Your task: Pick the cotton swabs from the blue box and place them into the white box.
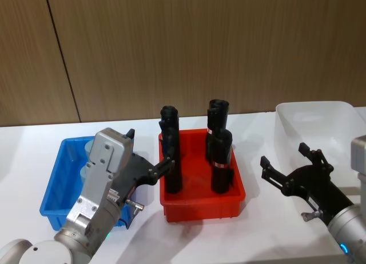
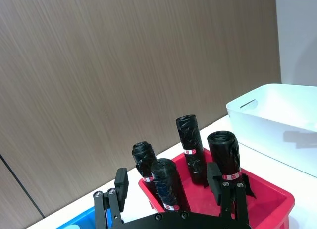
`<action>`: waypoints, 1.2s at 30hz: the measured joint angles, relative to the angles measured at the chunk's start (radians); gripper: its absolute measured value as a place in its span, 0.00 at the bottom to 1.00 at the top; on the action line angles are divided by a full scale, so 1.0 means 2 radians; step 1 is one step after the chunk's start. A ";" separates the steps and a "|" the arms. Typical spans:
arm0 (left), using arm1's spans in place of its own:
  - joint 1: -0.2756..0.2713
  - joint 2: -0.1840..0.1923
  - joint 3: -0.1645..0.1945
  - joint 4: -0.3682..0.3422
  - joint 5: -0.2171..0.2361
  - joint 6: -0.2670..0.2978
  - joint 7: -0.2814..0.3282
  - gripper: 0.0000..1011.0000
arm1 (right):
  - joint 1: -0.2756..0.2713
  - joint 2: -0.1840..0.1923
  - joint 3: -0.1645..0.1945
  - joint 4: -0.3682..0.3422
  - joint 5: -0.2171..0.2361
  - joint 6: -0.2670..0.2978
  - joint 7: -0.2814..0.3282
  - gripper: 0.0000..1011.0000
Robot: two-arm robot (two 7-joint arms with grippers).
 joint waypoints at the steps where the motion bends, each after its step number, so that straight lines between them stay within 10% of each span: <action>1: 0.000 0.000 0.000 0.000 0.000 0.000 0.000 0.99 | 0.000 0.000 0.000 0.000 0.000 0.000 0.000 0.99; 36: -0.048 -0.035 -0.023 0.065 -0.021 0.068 0.033 0.99 | 0.000 0.000 0.000 0.000 0.000 0.000 0.000 0.99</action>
